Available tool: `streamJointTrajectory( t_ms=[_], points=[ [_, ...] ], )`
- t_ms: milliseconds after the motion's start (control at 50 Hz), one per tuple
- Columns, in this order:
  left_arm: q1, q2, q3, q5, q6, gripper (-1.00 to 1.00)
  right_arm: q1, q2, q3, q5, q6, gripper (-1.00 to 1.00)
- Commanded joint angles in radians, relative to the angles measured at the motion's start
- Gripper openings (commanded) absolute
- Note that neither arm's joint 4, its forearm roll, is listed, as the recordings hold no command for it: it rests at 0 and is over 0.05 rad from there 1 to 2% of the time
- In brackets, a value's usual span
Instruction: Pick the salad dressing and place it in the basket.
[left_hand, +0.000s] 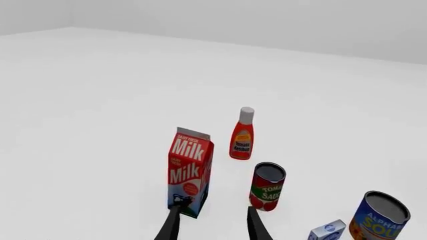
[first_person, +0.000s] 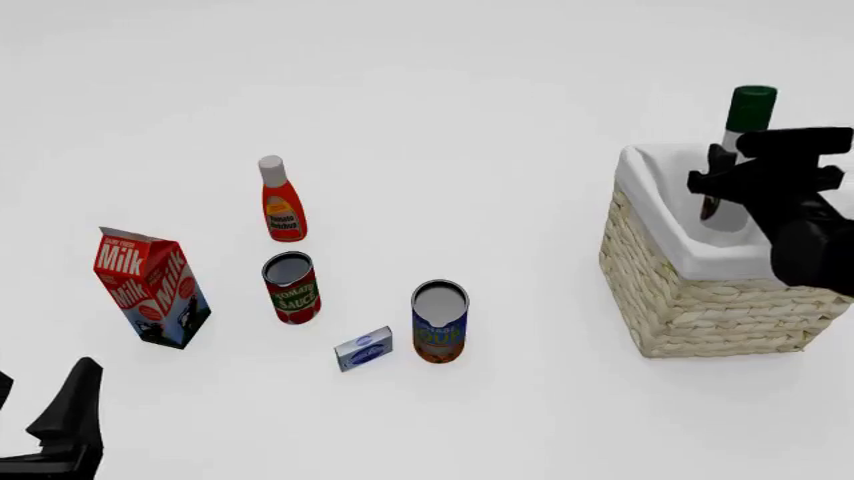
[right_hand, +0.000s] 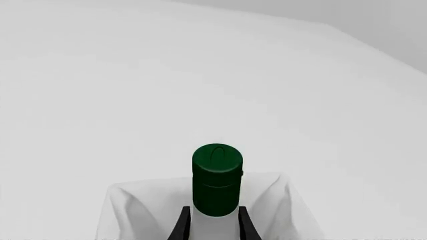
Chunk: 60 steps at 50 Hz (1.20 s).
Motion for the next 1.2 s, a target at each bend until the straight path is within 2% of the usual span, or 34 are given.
streamJointTrajectory(
  t_ms=[20,200,220,880,1020,1200],
  points=[
    [0.003,0.0,0.0,0.004,-0.002,1.0,-0.002,0.011,0.0,-0.009,0.014,-1.0],
    [0.003,0.0,0.0,0.005,-0.003,1.0,0.003,0.012,0.005,-0.018,0.023,-1.0],
    [0.002,0.0,0.0,0.005,-0.003,1.0,0.007,0.01,0.006,-0.019,0.024,1.0],
    [0.0,0.0,0.0,-0.002,0.003,1.0,0.019,-0.04,0.023,-0.01,0.018,1.0],
    [0.001,0.0,0.0,-0.001,0.005,1.0,0.033,-0.112,0.065,-0.005,0.012,1.0],
    [-0.004,0.0,0.0,-0.004,0.008,1.0,0.058,-0.29,0.152,0.038,0.001,1.0]
  ],
)
